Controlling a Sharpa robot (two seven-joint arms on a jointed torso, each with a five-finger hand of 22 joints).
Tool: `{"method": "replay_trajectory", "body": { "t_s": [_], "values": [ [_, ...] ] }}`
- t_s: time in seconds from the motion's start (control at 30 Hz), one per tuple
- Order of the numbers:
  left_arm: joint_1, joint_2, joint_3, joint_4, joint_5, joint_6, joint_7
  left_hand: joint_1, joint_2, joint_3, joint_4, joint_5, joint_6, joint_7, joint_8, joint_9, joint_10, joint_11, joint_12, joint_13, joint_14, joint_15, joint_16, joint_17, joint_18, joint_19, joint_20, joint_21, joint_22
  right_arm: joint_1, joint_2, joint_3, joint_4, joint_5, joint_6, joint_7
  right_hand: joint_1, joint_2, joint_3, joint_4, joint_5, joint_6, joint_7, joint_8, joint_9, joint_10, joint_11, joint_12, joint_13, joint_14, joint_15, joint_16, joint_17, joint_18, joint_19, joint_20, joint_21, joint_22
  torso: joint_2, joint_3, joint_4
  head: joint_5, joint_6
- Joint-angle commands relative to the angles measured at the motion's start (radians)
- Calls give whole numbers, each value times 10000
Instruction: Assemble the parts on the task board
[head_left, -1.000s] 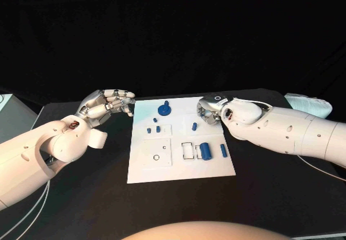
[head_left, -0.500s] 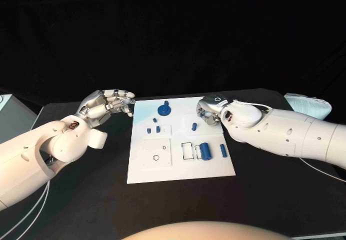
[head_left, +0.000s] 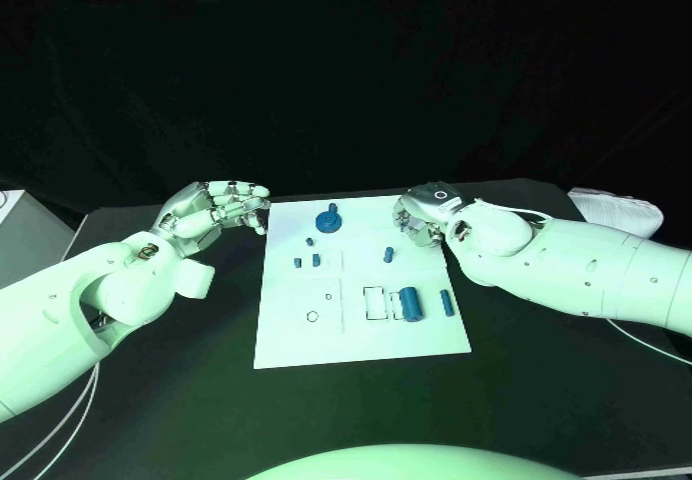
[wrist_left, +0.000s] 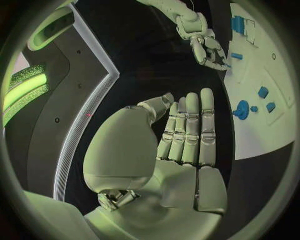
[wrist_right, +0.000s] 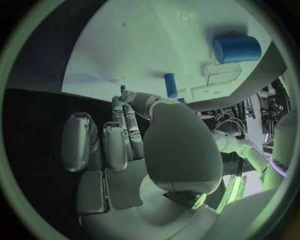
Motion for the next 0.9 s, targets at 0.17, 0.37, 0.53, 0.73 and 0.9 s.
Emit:
{"method": "replay_trajectory", "body": {
  "t_s": [0.17,0.37,0.53,0.73,0.9],
  "values": [
    [-6,4,7,-11,59,63,53,91,-9,-48,-29,36,-19,57,-59,-16,6,53,-64,-11,57,23,-67,15,124,76,27,-39,-17,193,-399,86,708,399,-250,-69,-25,77,8,-37,-36,83,10,36,10,452,-401,1,15,579,-88,35,118,33,784,-71,86,979,-1,-4,-16,2,25],
    [-6,5,7,-1,95,59,61,79,-14,-62,-21,36,-28,66,-71,-21,-12,65,-93,-15,58,33,-82,19,121,74,33,-47,-21,328,-674,134,1724,684,-76,-101,-28,75,9,-38,-38,84,11,36,10,454,-400,-1,14,581,-88,41,127,32,785,-71,89,981,-1,3,-44,133,55],
    [-6,28,7,6,141,-13,88,79,-14,-62,-21,36,-28,66,-71,-21,-12,65,-93,-15,58,33,-82,19,121,74,33,-47,-21,323,-562,134,2473,699,42,-156,-38,71,11,-39,-39,86,15,35,10,458,-397,-8,11,577,-87,28,106,35,783,-71,68,971,-6,3,6,255,45],
    [-6,51,7,33,179,-107,134,81,-11,-64,-20,36,-30,68,-76,-23,-18,68,-106,-16,59,36,-89,22,121,74,36,-51,-24,185,-239,69,3046,344,95,-298,-39,71,18,-44,-27,82,19,32,9,457,-394,-16,7,575,-87,24,99,37,782,-72,60,968,-16,-16,11,465,-11],
    [-9,96,7,59,191,-138,125,81,-11,-64,-20,36,-30,68,-76,-23,-18,68,-106,-16,59,36,-89,22,121,74,36,-51,-24,-30,92,-6,3203,109,42,-338,-39,69,27,-52,-12,79,21,29,8,456,-391,-26,3,571,-86,12,80,40,780,-72,42,959,-10,-11,12,605,-22]
  ]
}}
